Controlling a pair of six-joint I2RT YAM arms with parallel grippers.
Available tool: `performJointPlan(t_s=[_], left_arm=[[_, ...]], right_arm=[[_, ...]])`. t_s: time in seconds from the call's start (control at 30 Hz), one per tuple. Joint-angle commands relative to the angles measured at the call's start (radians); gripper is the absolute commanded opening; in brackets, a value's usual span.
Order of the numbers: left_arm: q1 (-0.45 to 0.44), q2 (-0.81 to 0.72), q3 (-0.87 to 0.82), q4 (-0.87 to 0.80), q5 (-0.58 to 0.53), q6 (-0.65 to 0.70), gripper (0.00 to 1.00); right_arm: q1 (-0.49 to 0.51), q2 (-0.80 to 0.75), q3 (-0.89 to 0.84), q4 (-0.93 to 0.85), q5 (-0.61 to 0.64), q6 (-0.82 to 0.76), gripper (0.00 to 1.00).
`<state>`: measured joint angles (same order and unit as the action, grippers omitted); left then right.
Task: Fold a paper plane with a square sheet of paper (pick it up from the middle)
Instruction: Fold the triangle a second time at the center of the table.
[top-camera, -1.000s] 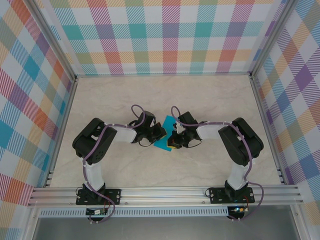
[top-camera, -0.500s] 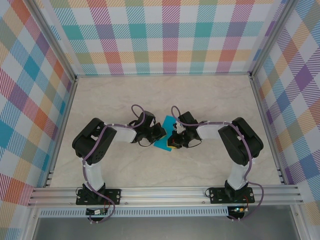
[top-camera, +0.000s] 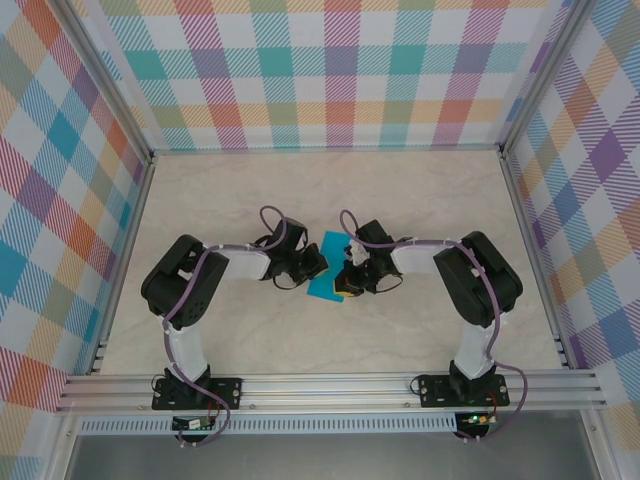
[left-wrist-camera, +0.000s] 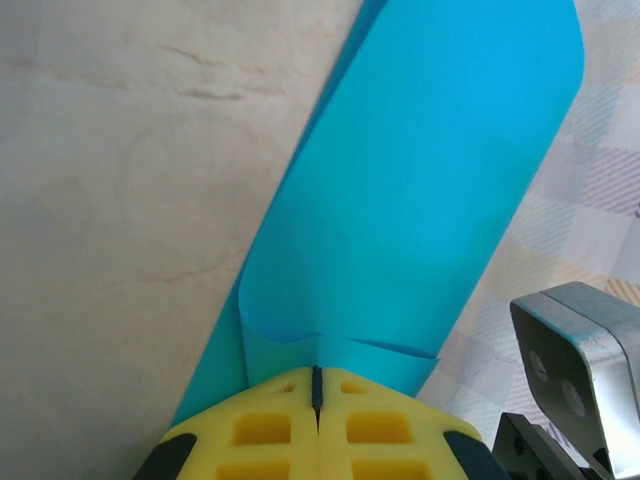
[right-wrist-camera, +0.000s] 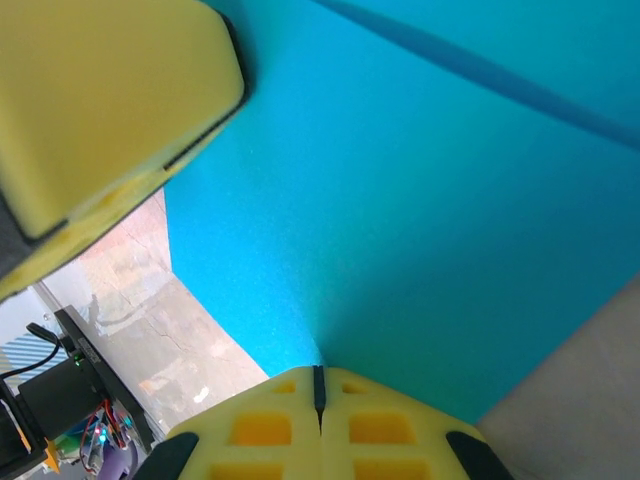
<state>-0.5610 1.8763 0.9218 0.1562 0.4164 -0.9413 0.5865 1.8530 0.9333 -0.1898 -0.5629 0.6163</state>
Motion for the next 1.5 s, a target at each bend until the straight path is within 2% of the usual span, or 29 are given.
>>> performJointPlan(t_s=[0.0, 0.57, 0.67, 0.93, 1.17, 1.47], left_arm=[[0.045, 0.013, 0.017, -0.083, -0.058, 0.034, 0.00], [0.137, 0.026, 0.098, -0.174, -0.022, 0.096, 0.00], [0.130, 0.001, 0.100, -0.156, 0.010, 0.082, 0.00], [0.077, -0.131, 0.046, -0.131, 0.009, 0.072, 0.00], [0.026, -0.057, 0.049, -0.062, 0.072, 0.069, 0.00], [0.023, 0.040, 0.039, -0.097, -0.002, 0.064, 0.00]], right_arm=[[0.001, 0.050, -0.010, -0.129, 0.025, -0.048, 0.00], [-0.006, 0.081, 0.043, -0.175, -0.014, -0.105, 0.00], [-0.007, 0.088, 0.054, -0.177, -0.017, -0.101, 0.00], [-0.007, 0.078, 0.068, -0.174, -0.008, -0.086, 0.00], [-0.007, 0.077, 0.071, -0.163, -0.008, -0.069, 0.00], [-0.007, 0.027, 0.106, -0.161, -0.032, -0.042, 0.03]])
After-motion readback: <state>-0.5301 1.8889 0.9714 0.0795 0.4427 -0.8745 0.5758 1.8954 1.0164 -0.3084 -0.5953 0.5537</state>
